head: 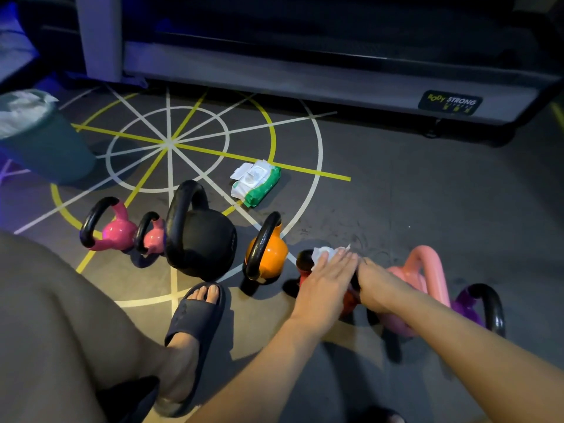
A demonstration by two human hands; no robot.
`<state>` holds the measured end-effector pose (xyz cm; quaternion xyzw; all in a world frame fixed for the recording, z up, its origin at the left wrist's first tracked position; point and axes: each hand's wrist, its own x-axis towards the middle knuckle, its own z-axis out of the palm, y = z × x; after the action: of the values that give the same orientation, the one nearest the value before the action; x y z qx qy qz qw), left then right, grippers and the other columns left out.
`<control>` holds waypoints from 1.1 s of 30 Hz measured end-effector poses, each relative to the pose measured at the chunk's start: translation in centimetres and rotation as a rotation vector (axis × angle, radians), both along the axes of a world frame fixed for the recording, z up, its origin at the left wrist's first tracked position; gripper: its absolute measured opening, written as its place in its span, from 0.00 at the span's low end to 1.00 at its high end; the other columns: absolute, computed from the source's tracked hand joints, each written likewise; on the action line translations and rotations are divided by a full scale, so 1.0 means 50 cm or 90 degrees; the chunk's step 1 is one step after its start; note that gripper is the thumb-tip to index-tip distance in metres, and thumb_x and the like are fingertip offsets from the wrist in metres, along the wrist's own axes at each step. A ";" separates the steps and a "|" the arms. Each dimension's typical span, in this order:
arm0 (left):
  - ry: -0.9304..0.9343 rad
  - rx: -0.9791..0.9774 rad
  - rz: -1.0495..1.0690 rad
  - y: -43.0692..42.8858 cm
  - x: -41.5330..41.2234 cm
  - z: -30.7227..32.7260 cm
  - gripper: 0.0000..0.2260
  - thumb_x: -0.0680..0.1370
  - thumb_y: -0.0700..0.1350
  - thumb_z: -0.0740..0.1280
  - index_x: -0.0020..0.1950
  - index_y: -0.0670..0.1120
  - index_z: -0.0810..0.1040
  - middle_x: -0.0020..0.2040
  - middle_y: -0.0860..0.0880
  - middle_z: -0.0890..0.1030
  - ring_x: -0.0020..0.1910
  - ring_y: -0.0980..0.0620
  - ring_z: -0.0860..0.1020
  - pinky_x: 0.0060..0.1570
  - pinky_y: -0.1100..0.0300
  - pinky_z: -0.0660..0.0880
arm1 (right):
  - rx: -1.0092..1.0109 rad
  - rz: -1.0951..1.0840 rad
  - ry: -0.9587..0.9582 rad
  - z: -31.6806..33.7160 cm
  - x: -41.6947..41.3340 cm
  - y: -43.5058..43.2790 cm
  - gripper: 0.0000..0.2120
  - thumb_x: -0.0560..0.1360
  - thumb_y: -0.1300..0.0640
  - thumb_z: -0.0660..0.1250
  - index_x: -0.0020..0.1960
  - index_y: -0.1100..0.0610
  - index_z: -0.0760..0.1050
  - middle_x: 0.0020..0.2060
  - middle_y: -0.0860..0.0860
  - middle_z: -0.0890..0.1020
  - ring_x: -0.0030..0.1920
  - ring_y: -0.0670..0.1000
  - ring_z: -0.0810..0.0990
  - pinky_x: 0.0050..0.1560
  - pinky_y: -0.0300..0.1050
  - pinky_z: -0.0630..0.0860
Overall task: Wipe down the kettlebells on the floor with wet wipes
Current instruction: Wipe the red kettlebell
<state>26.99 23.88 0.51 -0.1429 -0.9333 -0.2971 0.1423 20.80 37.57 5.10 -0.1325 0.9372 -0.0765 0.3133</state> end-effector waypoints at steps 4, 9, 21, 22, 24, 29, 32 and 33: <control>0.007 0.014 0.023 -0.043 0.007 -0.026 0.25 0.78 0.36 0.59 0.75 0.44 0.73 0.75 0.48 0.73 0.76 0.53 0.67 0.77 0.58 0.60 | -0.016 -0.010 0.003 -0.001 0.006 0.003 0.17 0.78 0.43 0.64 0.54 0.53 0.63 0.60 0.57 0.76 0.60 0.60 0.77 0.57 0.54 0.74; -0.176 0.200 0.230 -0.074 0.009 -0.047 0.29 0.78 0.27 0.58 0.77 0.45 0.69 0.76 0.50 0.69 0.76 0.46 0.68 0.74 0.74 0.48 | -0.022 0.006 0.015 -0.003 0.017 0.008 0.16 0.80 0.42 0.61 0.51 0.52 0.59 0.56 0.56 0.76 0.56 0.60 0.78 0.53 0.54 0.75; -0.221 0.293 0.267 -0.094 -0.004 -0.040 0.21 0.80 0.32 0.61 0.68 0.50 0.79 0.51 0.49 0.83 0.52 0.52 0.81 0.55 0.59 0.76 | -0.032 -0.002 0.029 -0.003 0.019 0.007 0.17 0.80 0.40 0.61 0.51 0.52 0.60 0.53 0.54 0.76 0.53 0.59 0.79 0.50 0.55 0.76; -0.203 0.301 0.237 -0.083 -0.003 -0.029 0.22 0.79 0.31 0.60 0.68 0.50 0.79 0.56 0.49 0.83 0.56 0.53 0.81 0.58 0.63 0.75 | -0.033 0.000 0.025 -0.004 0.018 0.008 0.17 0.80 0.40 0.61 0.51 0.52 0.60 0.53 0.54 0.76 0.53 0.59 0.79 0.50 0.55 0.76; -0.164 0.288 0.187 -0.064 0.002 -0.014 0.25 0.78 0.27 0.59 0.71 0.47 0.77 0.68 0.52 0.77 0.70 0.57 0.73 0.68 0.70 0.66 | -0.032 0.003 0.015 -0.006 0.013 0.008 0.17 0.80 0.41 0.61 0.50 0.52 0.59 0.54 0.55 0.76 0.52 0.59 0.78 0.51 0.56 0.76; -0.324 0.256 0.282 -0.103 -0.025 -0.062 0.18 0.79 0.32 0.62 0.64 0.48 0.81 0.53 0.50 0.84 0.54 0.50 0.81 0.52 0.63 0.75 | -0.039 -0.010 0.011 -0.005 0.011 0.001 0.17 0.80 0.42 0.62 0.51 0.53 0.60 0.55 0.56 0.76 0.55 0.59 0.78 0.53 0.54 0.75; -0.453 0.229 0.312 -0.118 -0.035 -0.094 0.12 0.79 0.36 0.64 0.59 0.47 0.81 0.48 0.47 0.84 0.51 0.45 0.82 0.52 0.51 0.78 | -0.042 -0.001 0.011 -0.006 0.013 0.004 0.16 0.80 0.43 0.62 0.51 0.53 0.59 0.55 0.56 0.76 0.54 0.59 0.78 0.51 0.52 0.74; -0.458 0.248 0.316 -0.116 -0.039 -0.091 0.12 0.79 0.36 0.64 0.59 0.47 0.81 0.48 0.47 0.84 0.51 0.44 0.81 0.50 0.51 0.77 | -0.043 -0.001 0.011 -0.005 0.013 0.005 0.16 0.80 0.43 0.62 0.51 0.53 0.59 0.54 0.56 0.75 0.53 0.58 0.78 0.50 0.51 0.73</control>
<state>25.06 18.06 -4.02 0.2259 -0.8563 -0.4538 -0.0993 21.47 37.80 4.82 -0.1427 0.9370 -0.1072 0.3004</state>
